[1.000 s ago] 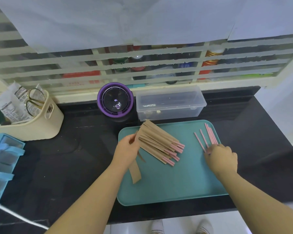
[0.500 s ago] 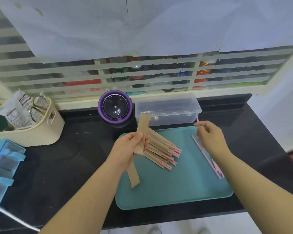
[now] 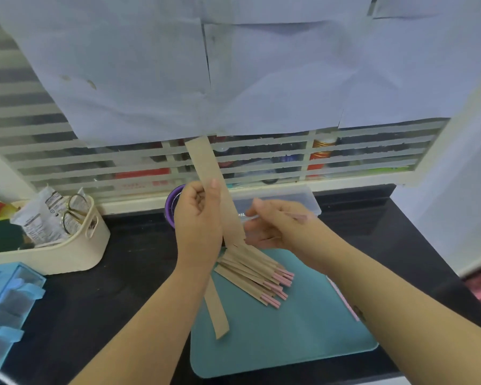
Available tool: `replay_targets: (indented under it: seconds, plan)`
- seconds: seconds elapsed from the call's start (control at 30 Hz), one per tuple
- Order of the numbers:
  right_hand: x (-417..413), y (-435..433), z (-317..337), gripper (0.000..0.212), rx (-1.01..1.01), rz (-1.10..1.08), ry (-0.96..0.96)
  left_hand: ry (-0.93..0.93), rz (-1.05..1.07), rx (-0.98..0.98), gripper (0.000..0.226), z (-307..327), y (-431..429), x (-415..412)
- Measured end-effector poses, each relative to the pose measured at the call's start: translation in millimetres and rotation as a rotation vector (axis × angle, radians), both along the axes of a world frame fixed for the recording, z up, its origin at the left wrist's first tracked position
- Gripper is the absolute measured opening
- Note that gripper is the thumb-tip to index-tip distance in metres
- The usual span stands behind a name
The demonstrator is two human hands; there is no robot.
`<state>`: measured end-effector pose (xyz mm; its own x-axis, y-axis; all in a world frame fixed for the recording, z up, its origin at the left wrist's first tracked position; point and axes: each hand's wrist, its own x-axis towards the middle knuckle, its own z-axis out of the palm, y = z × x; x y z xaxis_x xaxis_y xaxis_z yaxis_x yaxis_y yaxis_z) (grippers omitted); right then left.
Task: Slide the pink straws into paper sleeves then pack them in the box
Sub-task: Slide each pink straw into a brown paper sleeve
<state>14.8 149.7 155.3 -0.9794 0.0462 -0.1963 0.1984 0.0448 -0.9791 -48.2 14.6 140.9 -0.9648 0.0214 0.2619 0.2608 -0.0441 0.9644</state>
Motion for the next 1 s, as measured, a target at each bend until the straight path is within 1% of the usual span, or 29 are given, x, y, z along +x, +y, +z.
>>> replay_targets:
  seconds: [0.07, 0.13, 0.2, 0.3, 0.4, 0.43, 0.47, 0.5, 0.57, 0.6, 0.67, 0.7, 0.73, 0.83, 0.93, 1.0]
  plan:
    - [0, -7, 8, 0.030, 0.105, 0.066, 0.006, 0.030, 0.022, 0.036, 0.016, 8, 3, 1]
    - [-1, -11, 14, 0.020, 0.168, 0.100, 0.026, 0.040, 0.024, 0.064, 0.016, 15, 7, 3]
    - [-3, -9, 15, 0.012, 0.195, 0.087, 0.053, 0.000, 0.006, 0.109, 0.017, 20, 9, 4]
    - [-1, 0, 14, 0.012, 0.125, -0.012, 0.107, -0.158, -0.065, 0.234, 0.020, 24, 7, 3]
    - [0, 9, 18, 0.015, 0.001, -0.112, 0.162, -0.361, -0.060, 0.322, 0.019, 24, 2, -1]
    - [-1, 13, 20, 0.016, 0.022, -0.152, 0.186, -0.444, -0.078, 0.340, 0.017, 24, 0, -3]
    - [-2, 17, 21, 0.016, 0.109, -0.194, 0.213, -0.555, -0.116, 0.360, 0.014, 24, -1, -5]
    - [-5, 22, 20, 0.013, 0.257, -0.237, 0.248, -0.690, -0.183, 0.381, 0.013, 25, -3, -5]
    - [-8, 29, 20, 0.004, 0.564, -0.296, 0.332, -0.924, -0.383, 0.366, 0.027, 29, -4, -1]
    - [-9, 31, 21, 0.004, 0.657, -0.306, 0.383, -0.975, -0.483, 0.306, 0.037, 31, -4, 2]
    - [-10, 36, 18, 0.010, 0.774, -0.287, 0.499, -0.966, -0.634, 0.195, 0.057, 35, 0, 7]
    - [-11, 38, 16, 0.011, 0.848, -0.263, 0.557, -0.936, -0.666, 0.170, 0.061, 37, 2, 9]
    - [-10, 40, 14, 0.011, 0.932, -0.233, 0.611, -0.895, -0.664, 0.155, 0.060, 38, 4, 9]
    - [-9, 46, 9, 0.010, 1.107, -0.156, 0.754, -0.744, -0.562, 0.087, 0.036, 40, 6, 8]
    - [-5, 46, 6, 0.008, 1.115, -0.159, 0.825, -0.631, -0.453, 0.049, 0.033, 43, 3, 5]
    - [-4, 44, 4, 0.009, 1.098, -0.167, 0.839, -0.551, -0.359, 0.028, 0.030, 46, 0, 2]
